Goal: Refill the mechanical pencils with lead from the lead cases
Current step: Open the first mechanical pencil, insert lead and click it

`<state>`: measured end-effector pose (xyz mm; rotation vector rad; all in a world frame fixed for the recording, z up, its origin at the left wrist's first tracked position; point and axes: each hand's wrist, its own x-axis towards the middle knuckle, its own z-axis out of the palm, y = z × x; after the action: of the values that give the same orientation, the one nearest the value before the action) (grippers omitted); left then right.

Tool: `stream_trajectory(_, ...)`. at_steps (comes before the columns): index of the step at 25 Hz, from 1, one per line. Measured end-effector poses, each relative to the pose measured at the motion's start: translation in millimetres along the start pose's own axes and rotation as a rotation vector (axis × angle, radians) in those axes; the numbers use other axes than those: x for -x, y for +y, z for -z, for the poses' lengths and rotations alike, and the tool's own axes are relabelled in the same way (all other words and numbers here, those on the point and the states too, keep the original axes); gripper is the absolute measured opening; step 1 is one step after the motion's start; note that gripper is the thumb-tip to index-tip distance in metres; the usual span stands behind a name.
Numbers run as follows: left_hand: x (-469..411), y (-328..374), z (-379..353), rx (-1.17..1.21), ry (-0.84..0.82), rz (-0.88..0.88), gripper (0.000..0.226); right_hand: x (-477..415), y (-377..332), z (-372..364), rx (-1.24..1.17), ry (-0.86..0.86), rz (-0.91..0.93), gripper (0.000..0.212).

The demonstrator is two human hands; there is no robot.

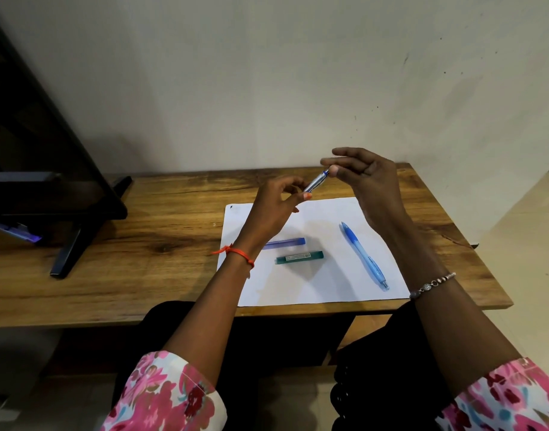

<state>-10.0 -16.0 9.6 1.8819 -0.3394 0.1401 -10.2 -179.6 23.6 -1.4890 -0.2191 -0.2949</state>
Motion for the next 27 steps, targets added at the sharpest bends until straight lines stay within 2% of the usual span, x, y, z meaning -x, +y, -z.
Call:
stream_trajectory(3,0.8,8.0,-2.9,0.142,-0.013,0.055,0.015,-0.1,4.4,-6.6,-0.12,-0.057,-0.132,0.019)
stream_trajectory(5,1.9,10.0,-3.0,0.233,-0.034,0.086,0.013,3.4,5.4,-18.7,-0.136,-0.123,-0.199,0.029)
stream_trajectory(6,2.9,10.6,-2.7,0.286,-0.05,0.112,0.011,4.5,4.3,-24.7,-0.223,-0.108,-0.214,0.033)
stream_trajectory(9,4.6,9.6,0.0,0.397,-0.126,0.259,0.018,1.1,-1.7,-27.1,-0.697,0.09,-0.311,0.038)
stream_trajectory(12,6.9,2.1,4.3,0.316,-0.241,0.471,0.024,-2.7,-0.5,-11.4,-0.918,0.19,-0.294,0.052)
stream_trajectory(16,10.4,0.3,5.4,0.313,-0.363,0.677,0.019,-3.4,-2.7,5.0,-1.006,0.297,-0.254,0.061)
stream_trajectory(23,14.5,7.4,7.5,0.472,-0.438,0.738,0.013,-2.3,-10.6,5.9,-0.991,0.317,-0.246,0.057)
stream_trajectory(27,15.2,10.5,7.1,0.52,-0.426,0.754,0.012,-1.4,-12.3,5.6,-0.998,0.321,-0.244,0.058)
